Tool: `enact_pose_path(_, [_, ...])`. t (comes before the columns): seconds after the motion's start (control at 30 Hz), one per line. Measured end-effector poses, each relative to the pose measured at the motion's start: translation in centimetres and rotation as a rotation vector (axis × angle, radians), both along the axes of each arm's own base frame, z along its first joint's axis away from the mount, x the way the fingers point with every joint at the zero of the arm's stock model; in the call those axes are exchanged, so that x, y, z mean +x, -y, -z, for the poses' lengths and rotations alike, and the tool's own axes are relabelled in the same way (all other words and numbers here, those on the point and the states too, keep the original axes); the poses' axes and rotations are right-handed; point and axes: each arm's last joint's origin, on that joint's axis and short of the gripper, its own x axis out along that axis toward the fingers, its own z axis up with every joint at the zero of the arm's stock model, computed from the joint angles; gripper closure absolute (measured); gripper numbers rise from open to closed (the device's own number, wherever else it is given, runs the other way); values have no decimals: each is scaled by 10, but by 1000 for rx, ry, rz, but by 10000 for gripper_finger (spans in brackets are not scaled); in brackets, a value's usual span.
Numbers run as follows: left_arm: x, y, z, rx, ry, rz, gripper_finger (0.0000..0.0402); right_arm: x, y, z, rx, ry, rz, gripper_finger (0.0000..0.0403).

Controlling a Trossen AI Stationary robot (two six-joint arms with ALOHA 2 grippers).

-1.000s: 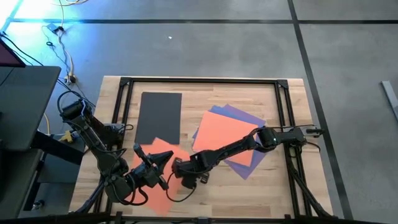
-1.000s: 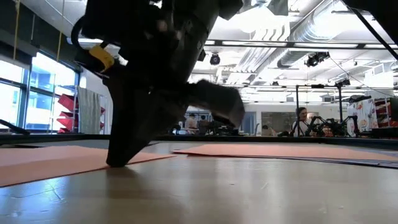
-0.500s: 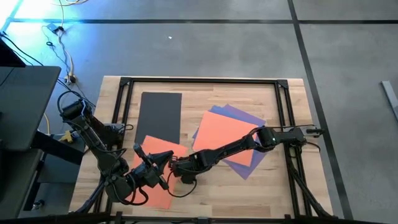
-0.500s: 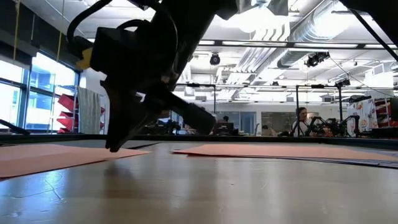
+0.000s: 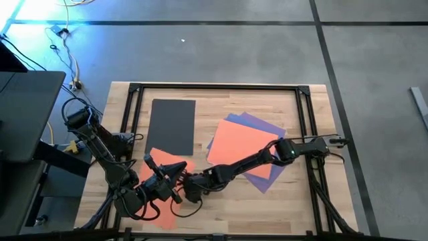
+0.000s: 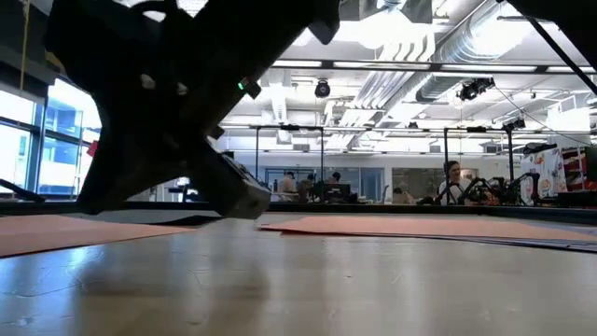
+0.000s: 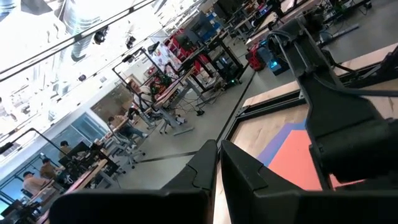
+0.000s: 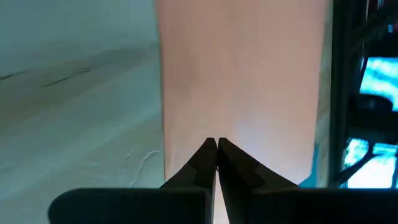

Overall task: Organize paper
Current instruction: Stack the right orange paper on top of the left orange paper

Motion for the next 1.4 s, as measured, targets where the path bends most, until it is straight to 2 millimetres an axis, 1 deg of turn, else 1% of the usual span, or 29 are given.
enact_pose_path(0.17, [0,0,0,0,0,0,401,12,2,-10,383,91,113,403])
enact_pose_path(0.23, [0,0,0,0,0,0,401,17,3,-11,532,119,158,403])
enact_pose_path(0.33, [0,0,0,-1,1,0,401,20,5,3,625,75,155,403])
enact_pose_path(0.43, [0,0,0,-1,1,-1,401,17,8,25,606,-17,168,403])
enact_pose_path(0.47, [0,0,0,-2,2,0,401,16,8,29,595,-31,162,403])
enact_pose_path(0.6, [0,0,0,-1,1,0,401,9,10,31,483,-123,104,403])
enact_pose_path(0.7, [0,0,0,-1,1,0,401,0,9,30,406,-213,72,403])
enact_pose_path(0.87, [0,0,0,-5,4,0,401,-13,5,24,349,-318,51,403])
enact_pose_path(1.07, [0,0,0,-32,26,0,401,-33,-11,11,309,-435,-54,403])
enact_pose_path(1.2, [0,0,0,-61,51,0,401,-45,-20,6,310,-525,-135,403])
enact_pose_path(1.33, [-1,1,1,-116,96,3,401,-49,-25,1,283,-530,-131,403])
enact_pose_path(1.4, [-5,4,4,-131,108,17,401,-50,-26,-2,281,-522,-134,403])
